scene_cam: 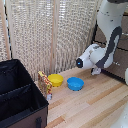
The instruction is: Move your gripper towards the bottom drawer handle. Grasp the handle gently with your gripper. Apply gentle outward force to slide the bottom drawer open.
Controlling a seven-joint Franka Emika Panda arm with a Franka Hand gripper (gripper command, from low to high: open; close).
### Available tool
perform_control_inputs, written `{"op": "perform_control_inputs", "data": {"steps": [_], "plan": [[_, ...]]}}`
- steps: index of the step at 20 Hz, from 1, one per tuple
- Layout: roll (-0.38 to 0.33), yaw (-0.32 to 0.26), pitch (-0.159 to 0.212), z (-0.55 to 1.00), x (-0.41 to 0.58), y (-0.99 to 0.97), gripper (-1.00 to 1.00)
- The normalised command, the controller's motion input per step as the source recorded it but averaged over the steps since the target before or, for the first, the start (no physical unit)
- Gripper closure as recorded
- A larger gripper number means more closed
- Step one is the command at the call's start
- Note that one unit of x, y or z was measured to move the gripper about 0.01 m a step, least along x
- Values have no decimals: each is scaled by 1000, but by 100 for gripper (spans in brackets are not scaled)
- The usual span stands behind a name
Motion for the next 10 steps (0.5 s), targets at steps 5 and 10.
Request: {"op": "perform_control_inputs", "data": {"steps": [5, 10], "plan": [[60, -11, 23, 0, 9, -29, 100], [5, 0, 0, -78, -7, 581, 100]]}}
